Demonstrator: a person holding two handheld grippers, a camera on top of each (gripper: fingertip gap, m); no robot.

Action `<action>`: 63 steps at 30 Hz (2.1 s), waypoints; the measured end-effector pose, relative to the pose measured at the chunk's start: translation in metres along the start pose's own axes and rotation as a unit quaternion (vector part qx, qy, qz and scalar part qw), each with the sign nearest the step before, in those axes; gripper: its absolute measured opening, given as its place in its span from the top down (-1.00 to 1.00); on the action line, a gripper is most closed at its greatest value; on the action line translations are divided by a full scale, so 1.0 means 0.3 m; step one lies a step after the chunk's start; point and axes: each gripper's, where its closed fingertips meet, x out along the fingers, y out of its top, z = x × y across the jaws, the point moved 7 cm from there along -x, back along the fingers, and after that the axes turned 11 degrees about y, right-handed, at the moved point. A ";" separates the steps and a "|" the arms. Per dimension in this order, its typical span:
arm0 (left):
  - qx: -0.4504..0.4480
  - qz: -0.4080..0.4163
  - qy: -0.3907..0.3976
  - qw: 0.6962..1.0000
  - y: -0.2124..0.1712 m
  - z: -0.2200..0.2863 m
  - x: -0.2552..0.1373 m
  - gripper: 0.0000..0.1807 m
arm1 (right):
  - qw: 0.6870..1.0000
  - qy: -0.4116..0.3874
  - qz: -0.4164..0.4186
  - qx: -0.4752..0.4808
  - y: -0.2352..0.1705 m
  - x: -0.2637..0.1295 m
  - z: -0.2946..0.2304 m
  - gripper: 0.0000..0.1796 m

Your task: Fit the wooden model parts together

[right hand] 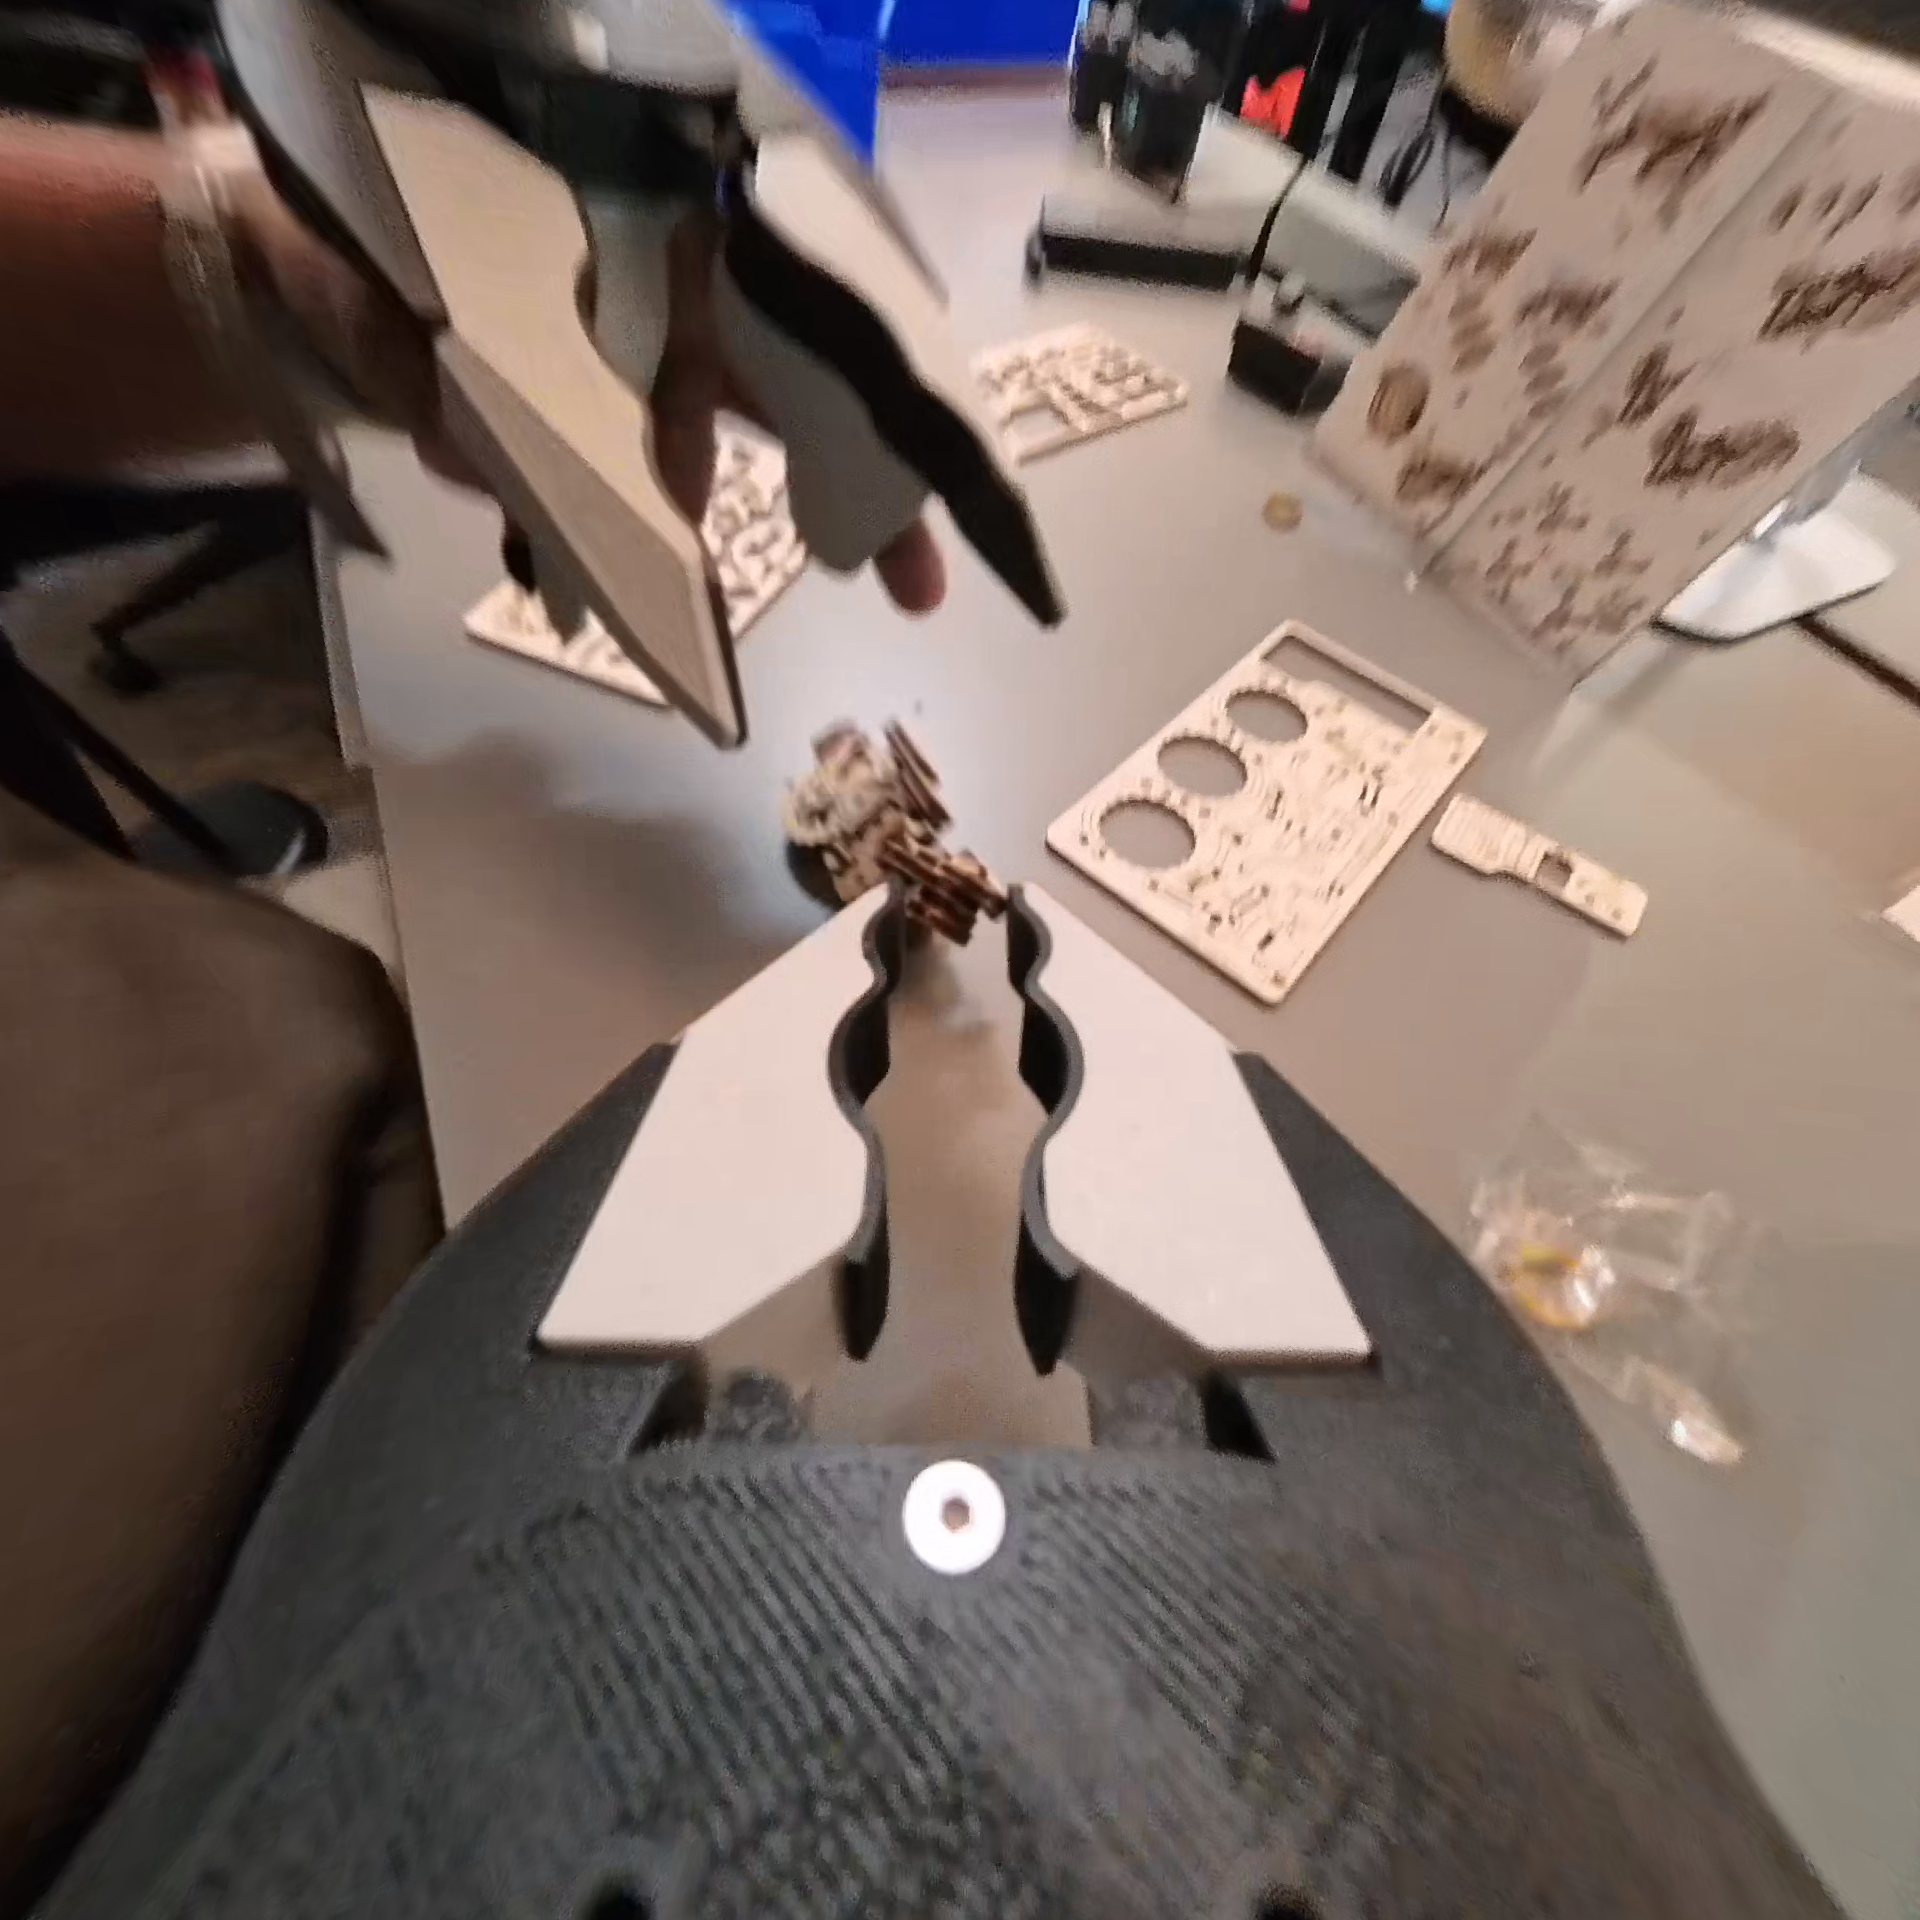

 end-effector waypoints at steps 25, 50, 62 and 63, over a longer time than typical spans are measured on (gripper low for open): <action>-0.127 0.068 -0.040 0.989 -0.154 -0.077 0.005 0.47 | 0.996 -0.002 0.078 -0.033 0.024 0.147 0.019 0.81; -0.156 0.065 -0.054 0.984 -0.158 -0.097 0.004 0.50 | 0.996 0.014 0.085 -0.005 0.017 0.148 0.029 0.81; -0.157 0.065 -0.055 0.984 -0.158 -0.098 0.003 0.51 | 0.996 0.015 0.085 -0.005 0.016 0.149 0.029 0.81; -0.157 0.065 -0.055 0.984 -0.158 -0.098 0.003 0.51 | 0.996 0.015 0.085 -0.004 0.016 0.149 0.029 0.81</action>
